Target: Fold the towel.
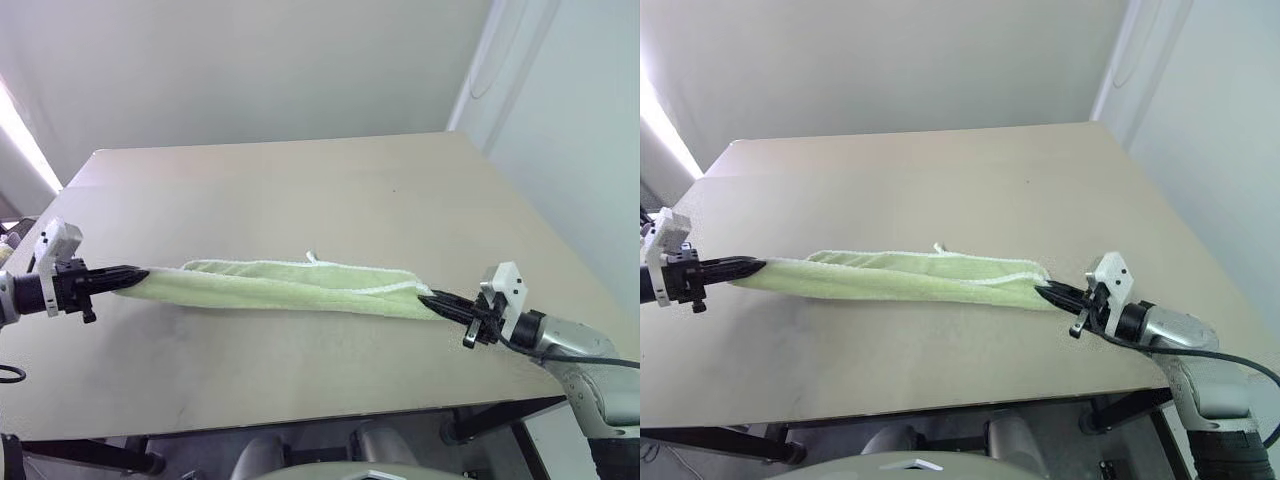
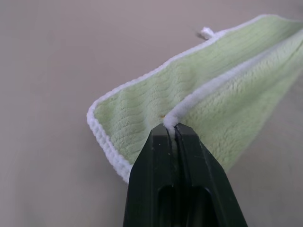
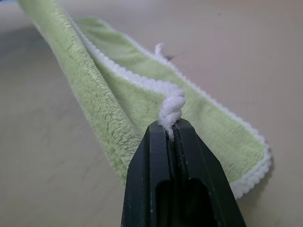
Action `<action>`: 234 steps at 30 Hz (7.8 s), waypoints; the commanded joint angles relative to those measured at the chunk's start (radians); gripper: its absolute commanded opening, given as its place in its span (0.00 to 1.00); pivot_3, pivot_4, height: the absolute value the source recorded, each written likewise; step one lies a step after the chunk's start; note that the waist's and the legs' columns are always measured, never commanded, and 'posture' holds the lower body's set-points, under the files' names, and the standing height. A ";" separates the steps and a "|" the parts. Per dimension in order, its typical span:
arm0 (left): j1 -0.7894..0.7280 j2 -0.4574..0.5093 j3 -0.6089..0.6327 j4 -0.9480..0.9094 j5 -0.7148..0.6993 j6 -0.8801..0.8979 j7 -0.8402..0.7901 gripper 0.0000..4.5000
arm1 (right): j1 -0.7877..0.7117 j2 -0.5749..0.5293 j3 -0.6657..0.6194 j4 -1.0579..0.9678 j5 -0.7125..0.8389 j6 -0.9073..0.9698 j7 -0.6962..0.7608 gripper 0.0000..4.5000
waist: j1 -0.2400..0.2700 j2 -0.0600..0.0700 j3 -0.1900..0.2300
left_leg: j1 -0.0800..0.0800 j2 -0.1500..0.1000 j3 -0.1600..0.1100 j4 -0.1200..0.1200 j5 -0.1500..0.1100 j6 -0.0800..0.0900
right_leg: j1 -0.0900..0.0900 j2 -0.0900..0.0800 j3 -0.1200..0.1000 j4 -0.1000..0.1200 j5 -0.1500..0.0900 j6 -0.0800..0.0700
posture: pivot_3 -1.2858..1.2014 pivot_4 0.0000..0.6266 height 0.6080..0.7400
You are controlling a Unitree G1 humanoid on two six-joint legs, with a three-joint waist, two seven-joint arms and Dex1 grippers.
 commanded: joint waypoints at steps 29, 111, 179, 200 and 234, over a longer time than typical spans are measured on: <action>-0.154 -0.139 -0.115 0.224 0.138 -0.137 0.105 0.00 | -0.091 0.067 -0.027 0.113 -0.060 -0.005 -0.244 0.01 | 0.010 -0.004 0.000 | -0.001 0.000 0.001 -0.002 0.000 0.000 | -0.002 0.000 0.001 0.000 0.000 0.000 | 0.52 0.00 1.00; -0.307 -0.349 -0.137 0.239 0.185 -0.174 0.098 1.00 | -0.246 0.231 -0.619 0.074 0.805 1.284 -0.755 1.00 | 0.023 -0.003 0.000 | -0.012 0.000 0.000 0.003 0.000 0.001 | -0.011 0.001 0.001 0.002 0.005 0.001 | 0.52 0.00 1.00; -0.287 -0.411 -0.189 0.224 0.193 -0.177 0.165 1.00 | -0.206 0.241 -0.057 0.283 1.483 0.610 -1.616 0.38 | -0.014 -0.013 -0.007 | -0.012 0.019 0.007 0.003 -0.003 0.006 | -0.009 0.018 0.008 -0.003 0.009 -0.009 | 0.52 0.00 1.00; -0.272 -0.399 -0.168 0.225 0.176 -0.172 0.189 1.00 | -0.315 -0.097 -0.095 0.318 1.097 0.734 -1.154 0.01 | -0.001 -0.007 -0.003 | -0.014 0.024 0.008 0.003 -0.004 0.007 | -0.016 0.029 0.010 -0.006 0.012 -0.014 | 0.52 0.00 1.00; -0.271 -0.407 -0.158 0.222 0.172 -0.173 0.211 1.00 | -0.585 0.040 0.313 -0.076 0.422 0.688 -0.469 0.01 | 0.000 -0.006 -0.002 | -0.015 0.025 0.007 0.003 -0.004 0.007 | -0.018 0.030 0.009 -0.004 0.012 -0.014 | 0.52 0.00 1.00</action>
